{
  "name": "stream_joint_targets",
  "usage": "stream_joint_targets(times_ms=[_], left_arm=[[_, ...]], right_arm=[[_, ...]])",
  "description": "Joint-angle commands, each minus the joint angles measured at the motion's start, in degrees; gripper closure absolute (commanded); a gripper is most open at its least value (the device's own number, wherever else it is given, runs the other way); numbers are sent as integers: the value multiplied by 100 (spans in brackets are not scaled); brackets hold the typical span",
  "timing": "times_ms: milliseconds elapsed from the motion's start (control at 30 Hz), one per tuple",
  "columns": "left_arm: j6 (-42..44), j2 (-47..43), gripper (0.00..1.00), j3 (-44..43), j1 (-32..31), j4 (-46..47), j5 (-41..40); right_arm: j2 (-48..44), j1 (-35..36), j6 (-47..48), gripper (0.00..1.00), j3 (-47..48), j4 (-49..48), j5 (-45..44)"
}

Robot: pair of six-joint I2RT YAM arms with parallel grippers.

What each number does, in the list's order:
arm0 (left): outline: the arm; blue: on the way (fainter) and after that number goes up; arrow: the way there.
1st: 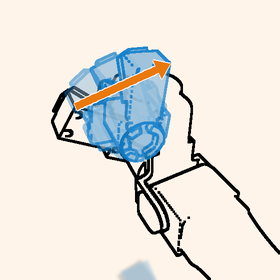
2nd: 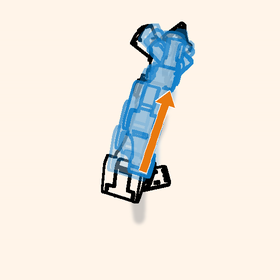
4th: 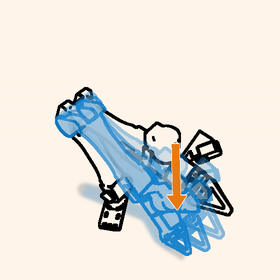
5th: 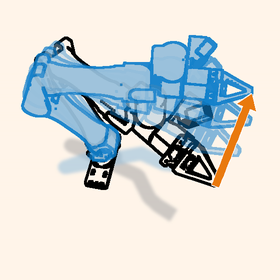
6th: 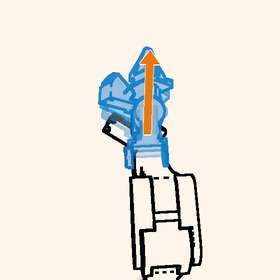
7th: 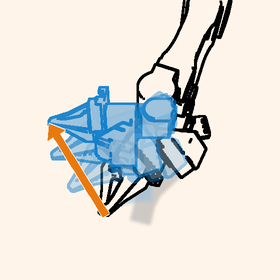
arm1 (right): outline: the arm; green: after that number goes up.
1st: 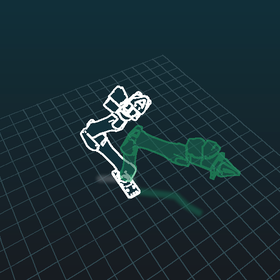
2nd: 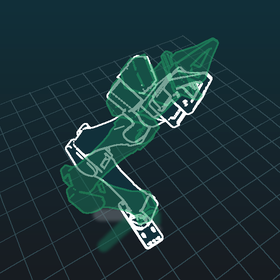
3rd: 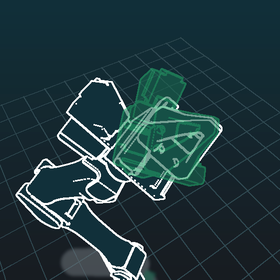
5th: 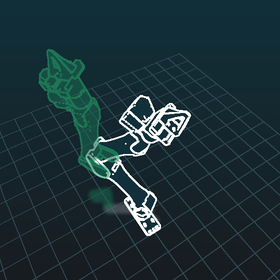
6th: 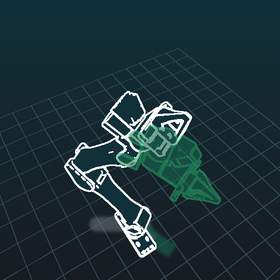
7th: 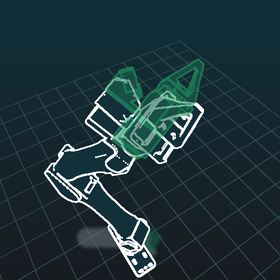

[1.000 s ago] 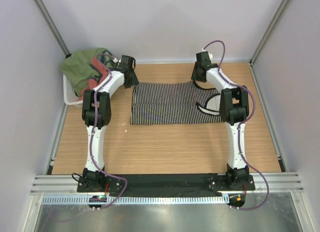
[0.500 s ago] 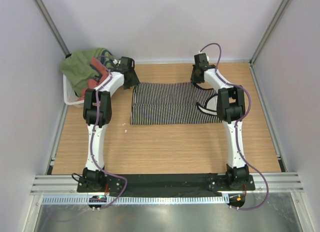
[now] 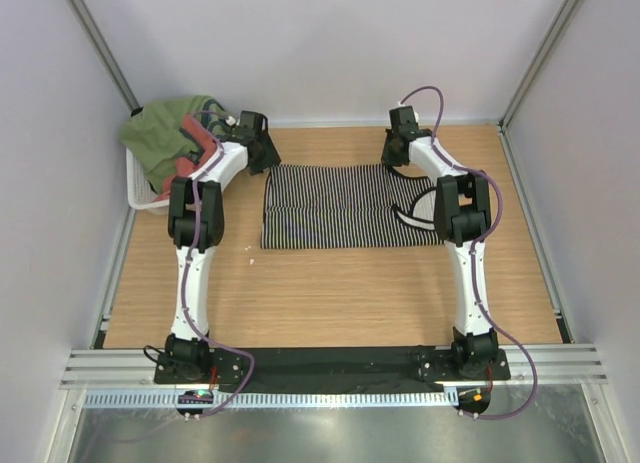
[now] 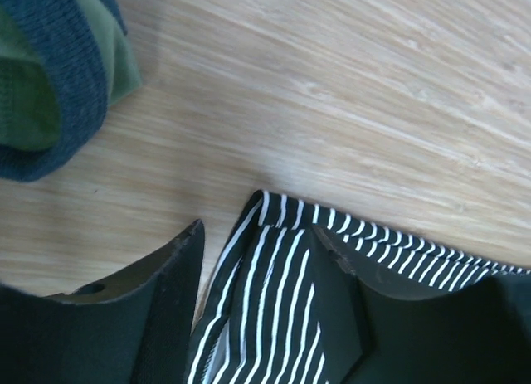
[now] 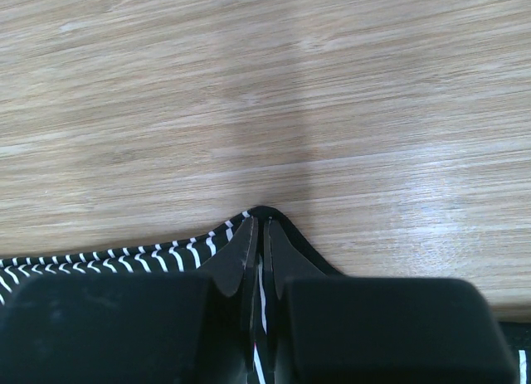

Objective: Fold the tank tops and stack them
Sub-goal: Fold the tank top

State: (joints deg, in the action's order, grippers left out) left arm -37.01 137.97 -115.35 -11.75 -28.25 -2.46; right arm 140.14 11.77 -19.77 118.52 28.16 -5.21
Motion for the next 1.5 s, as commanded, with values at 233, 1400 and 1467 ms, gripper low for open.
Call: stream_joint_targets(times_ms=[233,1400,1467], left_arm=[[-87,546,76,-848,41,-294,132],[-69,-2907,100,3044,-231,1084,299],[-60,-3092,100,3289,-328,1120,70]], right_arm=[[-65,-26,17,94,215,-13,108],[-3141,238,-299,99,-3659,-1322,-32],[-3334,290,-352,99,-3931,-1401,-111]])
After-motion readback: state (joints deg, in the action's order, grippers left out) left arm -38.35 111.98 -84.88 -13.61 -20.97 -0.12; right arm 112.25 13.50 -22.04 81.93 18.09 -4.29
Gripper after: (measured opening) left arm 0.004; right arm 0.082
